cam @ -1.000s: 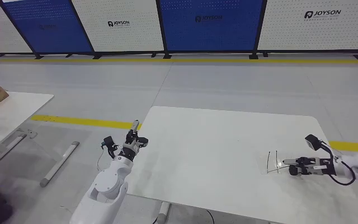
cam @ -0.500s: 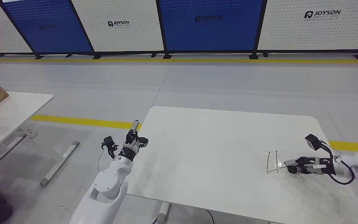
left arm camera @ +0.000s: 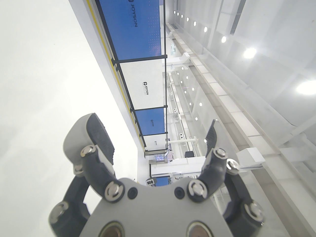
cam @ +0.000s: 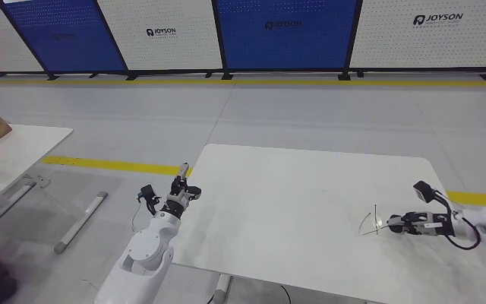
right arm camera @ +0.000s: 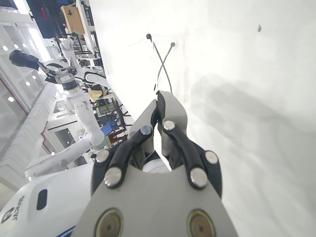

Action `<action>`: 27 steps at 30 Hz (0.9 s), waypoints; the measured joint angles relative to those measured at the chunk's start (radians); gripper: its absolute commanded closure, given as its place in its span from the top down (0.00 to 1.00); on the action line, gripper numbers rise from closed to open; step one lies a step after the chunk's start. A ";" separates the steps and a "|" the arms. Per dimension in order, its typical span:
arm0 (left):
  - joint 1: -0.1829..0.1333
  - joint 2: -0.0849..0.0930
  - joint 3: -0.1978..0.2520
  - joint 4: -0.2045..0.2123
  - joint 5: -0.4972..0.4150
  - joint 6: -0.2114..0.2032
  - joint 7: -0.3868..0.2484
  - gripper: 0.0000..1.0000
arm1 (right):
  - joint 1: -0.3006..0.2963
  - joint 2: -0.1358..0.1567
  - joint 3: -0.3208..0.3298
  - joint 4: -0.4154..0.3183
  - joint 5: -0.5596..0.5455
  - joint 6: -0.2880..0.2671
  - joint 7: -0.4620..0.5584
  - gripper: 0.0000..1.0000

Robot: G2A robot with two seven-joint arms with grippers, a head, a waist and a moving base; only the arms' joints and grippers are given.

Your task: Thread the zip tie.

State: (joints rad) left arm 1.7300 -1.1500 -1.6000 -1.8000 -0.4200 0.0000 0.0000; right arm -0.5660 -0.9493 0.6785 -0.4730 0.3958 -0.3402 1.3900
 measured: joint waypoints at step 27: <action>0.000 0.000 0.000 0.000 0.000 0.000 0.000 1.00 | -0.249 0.168 0.264 -0.402 0.151 0.001 -0.036 0.00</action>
State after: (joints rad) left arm 1.7300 -1.1500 -1.6000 -1.8000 -0.4200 0.0000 0.0000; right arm -0.8155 -0.7811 0.9428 -0.8748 0.5470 -0.3388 1.3535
